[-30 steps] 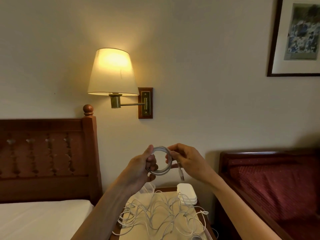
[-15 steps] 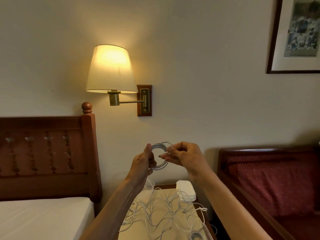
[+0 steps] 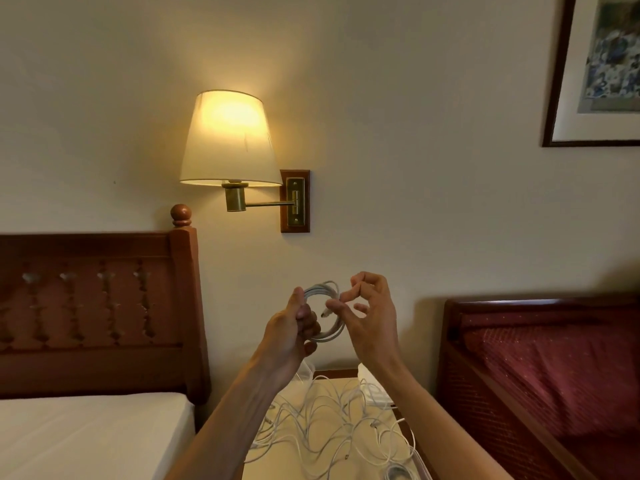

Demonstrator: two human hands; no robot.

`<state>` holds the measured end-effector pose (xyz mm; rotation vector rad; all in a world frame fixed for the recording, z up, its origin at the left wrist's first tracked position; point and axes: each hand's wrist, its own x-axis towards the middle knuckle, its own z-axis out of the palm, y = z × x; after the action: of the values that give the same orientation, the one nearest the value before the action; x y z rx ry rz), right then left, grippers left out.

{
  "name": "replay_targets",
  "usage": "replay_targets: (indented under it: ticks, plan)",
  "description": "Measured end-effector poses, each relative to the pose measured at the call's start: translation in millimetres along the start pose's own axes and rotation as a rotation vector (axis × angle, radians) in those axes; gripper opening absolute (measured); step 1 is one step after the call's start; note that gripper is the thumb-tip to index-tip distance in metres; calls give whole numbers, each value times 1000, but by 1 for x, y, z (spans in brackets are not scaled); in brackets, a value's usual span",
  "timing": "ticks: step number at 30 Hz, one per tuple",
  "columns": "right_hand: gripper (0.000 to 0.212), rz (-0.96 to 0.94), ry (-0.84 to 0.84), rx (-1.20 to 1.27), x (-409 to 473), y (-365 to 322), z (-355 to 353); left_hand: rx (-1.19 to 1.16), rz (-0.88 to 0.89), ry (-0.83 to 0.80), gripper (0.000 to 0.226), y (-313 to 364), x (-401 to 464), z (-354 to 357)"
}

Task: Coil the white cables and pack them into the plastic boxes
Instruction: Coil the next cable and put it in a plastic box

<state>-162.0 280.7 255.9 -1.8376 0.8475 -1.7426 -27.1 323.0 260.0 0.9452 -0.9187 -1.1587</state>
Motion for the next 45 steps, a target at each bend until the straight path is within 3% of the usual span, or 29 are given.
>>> replay_targets:
  ticks: [4, 7, 11, 16, 18, 22, 26, 31, 36, 41, 45]
  plan:
    - [18, -226, -18, -224, -3, 8, -2, -35, -40, -24, 52, 1, 0, 0]
    - [17, -301, -86, -205, -4, 7, -5, -60, -60, -58, 52, 2, -2, 1]
    - [16, -223, -179, -72, -4, 1, -9, -70, -91, -92, 52, 7, -5, 1]
    - [54, -40, -500, -12, -2, -12, -26, -152, -125, -130, 49, 16, -3, -4]
    - [58, -26, -566, -56, -2, -13, -29, -159, -137, -133, 49, 19, -2, -5]
    - [58, 0, -504, -59, -1, -19, -29, -192, -168, -149, 49, 19, -4, -4]
    - [54, 32, -425, 151, 0, -13, -36, -258, -211, -182, 47, 23, -8, -4]
    - [52, 57, -447, 45, 0, -5, -37, -289, -260, -197, 46, 29, -11, -8]
    - [35, 103, -428, 79, -2, 8, -44, -323, -290, -213, 44, 35, -15, -10]
    - [44, 237, -630, 70, 6, -2, -52, -130, -203, -148, 47, 22, -14, -6]
    - [27, 278, -573, 150, 3, -14, -40, 10, -157, -123, 49, 10, -14, 2]
